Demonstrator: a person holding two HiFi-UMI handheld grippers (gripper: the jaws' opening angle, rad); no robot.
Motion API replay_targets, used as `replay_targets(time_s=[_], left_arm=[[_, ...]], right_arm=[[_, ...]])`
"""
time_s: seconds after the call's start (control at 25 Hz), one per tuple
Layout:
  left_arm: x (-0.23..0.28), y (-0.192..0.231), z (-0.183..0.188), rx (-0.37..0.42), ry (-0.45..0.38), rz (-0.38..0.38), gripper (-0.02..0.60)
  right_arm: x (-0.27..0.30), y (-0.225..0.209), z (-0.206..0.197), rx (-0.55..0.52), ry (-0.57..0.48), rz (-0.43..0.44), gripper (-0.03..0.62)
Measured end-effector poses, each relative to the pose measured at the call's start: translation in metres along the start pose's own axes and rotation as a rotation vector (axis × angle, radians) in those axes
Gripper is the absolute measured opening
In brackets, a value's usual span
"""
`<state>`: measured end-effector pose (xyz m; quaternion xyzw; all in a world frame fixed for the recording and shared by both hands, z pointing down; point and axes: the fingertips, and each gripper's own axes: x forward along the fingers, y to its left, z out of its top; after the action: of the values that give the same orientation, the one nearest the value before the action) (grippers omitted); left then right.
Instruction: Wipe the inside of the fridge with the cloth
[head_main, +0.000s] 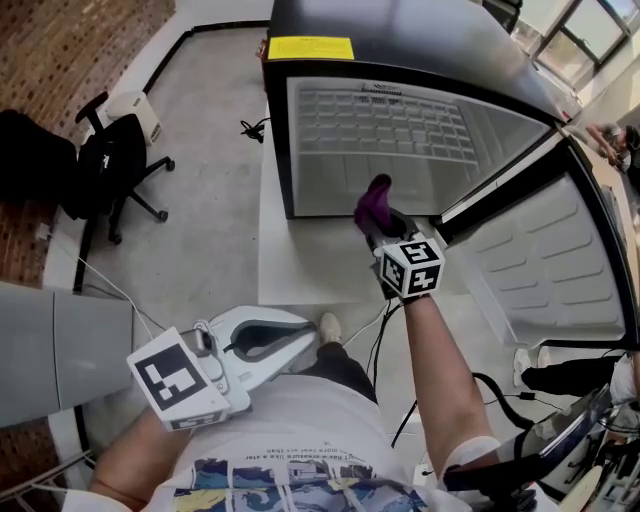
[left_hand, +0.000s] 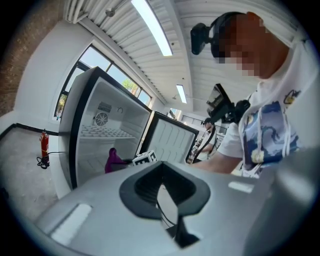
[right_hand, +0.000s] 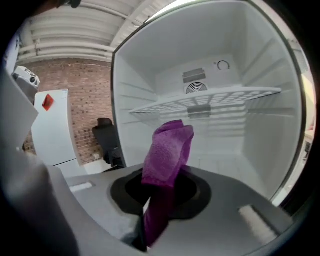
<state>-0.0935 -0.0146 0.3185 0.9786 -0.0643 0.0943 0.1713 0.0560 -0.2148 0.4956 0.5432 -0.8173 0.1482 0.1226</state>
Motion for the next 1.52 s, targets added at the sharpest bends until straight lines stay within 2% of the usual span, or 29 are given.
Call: replay_targets(time_s=[0.08,0.36,0.52,0.8,0.96,1.16,1.28,1.52], left_arm=[[0.003,0.001,0.002,0.007,0.0,-0.004,0.003],[0.013,0.009,0.011,0.014,0.012,0.012,0.005],[0.018,0.021,0.016,0.004,0.018,0.053,0.003],[0.033,0.042,0.024,-0.021,0.008,0.114,0.004],[0.043,0.051,0.03,-0.028,0.0,0.137,0.004],[0.054,0.06,0.033,-0.029,0.007,0.154,0.003],[0.059,0.065,0.031,-0.037,0.03,0.171,0.004],[0.064,0.071,0.037,-0.066,0.013,0.19,0.004]], right_arm=[[-0.005,-0.028,0.005,0.001,-0.003,-0.075,0.057],[0.002,-0.106,0.024,-0.093,0.027,-0.316,0.057],[0.02,-0.132,0.026,-0.155,0.077,-0.386,0.057],[0.045,-0.171,0.031,-0.194,0.115,-0.482,0.057],[0.054,-0.19,0.035,-0.265,0.164,-0.55,0.057],[0.075,-0.199,0.034,-0.289,0.203,-0.55,0.057],[0.087,-0.196,0.027,-0.299,0.221,-0.513,0.057],[0.109,-0.179,0.011,-0.282,0.254,-0.428,0.057]])
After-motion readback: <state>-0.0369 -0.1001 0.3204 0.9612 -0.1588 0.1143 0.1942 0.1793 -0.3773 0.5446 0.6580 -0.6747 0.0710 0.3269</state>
